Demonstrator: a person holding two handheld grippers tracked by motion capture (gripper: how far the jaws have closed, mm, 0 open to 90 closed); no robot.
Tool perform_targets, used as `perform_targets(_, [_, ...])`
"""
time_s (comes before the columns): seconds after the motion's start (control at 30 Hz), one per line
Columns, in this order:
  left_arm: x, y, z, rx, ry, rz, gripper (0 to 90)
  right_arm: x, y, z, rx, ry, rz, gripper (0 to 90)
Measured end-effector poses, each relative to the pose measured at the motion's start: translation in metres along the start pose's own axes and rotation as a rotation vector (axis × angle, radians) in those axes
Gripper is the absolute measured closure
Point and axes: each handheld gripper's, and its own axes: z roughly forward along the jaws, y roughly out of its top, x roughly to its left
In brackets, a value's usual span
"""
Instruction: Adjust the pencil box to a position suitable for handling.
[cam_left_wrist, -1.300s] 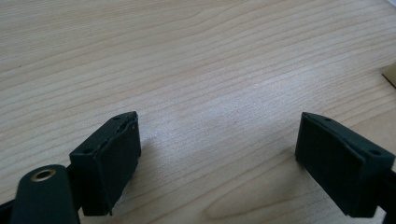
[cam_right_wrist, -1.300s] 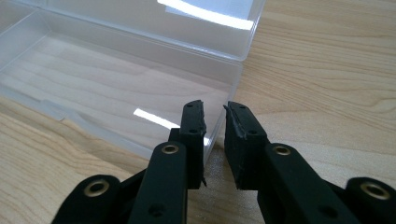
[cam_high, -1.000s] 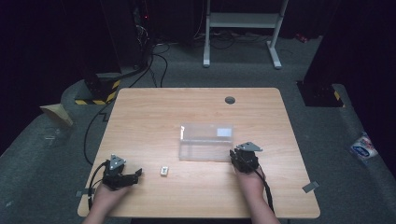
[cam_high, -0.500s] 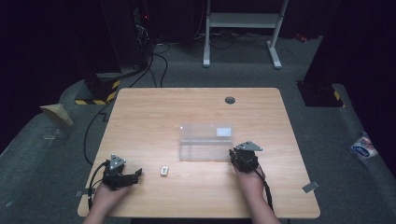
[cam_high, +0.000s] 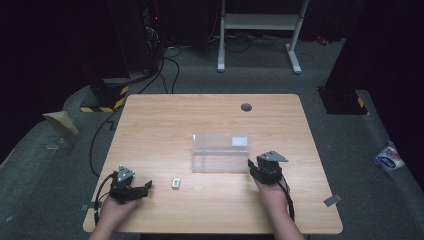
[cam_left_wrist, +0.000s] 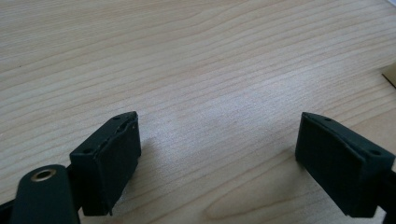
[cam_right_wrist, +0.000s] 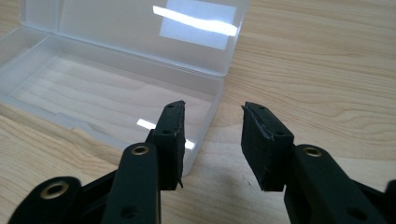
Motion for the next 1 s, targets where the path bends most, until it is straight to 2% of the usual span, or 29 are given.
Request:
perform_targets(0.33, [0.000, 0.000, 0.000, 0.001, 0.004, 0.007, 14.5, -0.020, -0.011, -0.013, 0.009, -0.018, 0.024, 48.7])
perform_targets(0.53, [0.000, 0.000, 0.000, 0.000, 0.002, 0.003, 14.6, -0.036, -0.026, -0.026, 0.018, -0.050, 0.033, 40.1])
perform_targets(0.63, [-0.001, 0.000, 0.000, 0.001, 0.000, -0.005, 14.6, -0.049, -0.039, -0.034, 0.060, -0.075, 0.012, 36.7])
perform_targets(0.67, [-0.001, 0.000, 0.000, 0.001, 0.000, -0.005, 14.6, -0.049, -0.039, -0.034, 0.060, -0.075, 0.012, 36.7])
perform_targets(0.77, [-0.001, -0.002, -0.002, -0.002, 0.007, -0.010, 15.5, -0.061, -0.053, -0.041, 0.094, -0.096, 0.007, 33.3])
perform_targets(0.87, [-0.001, -0.002, -0.002, -0.005, 0.011, -0.014, 16.0, -0.068, -0.058, -0.046, 0.097, -0.097, 0.029, 29.6])
perform_targets(1.0, [-0.002, -0.002, -0.002, -0.005, 0.014, -0.021, 16.1, -0.069, -0.058, -0.047, 0.105, -0.084, 0.018, 24.0])
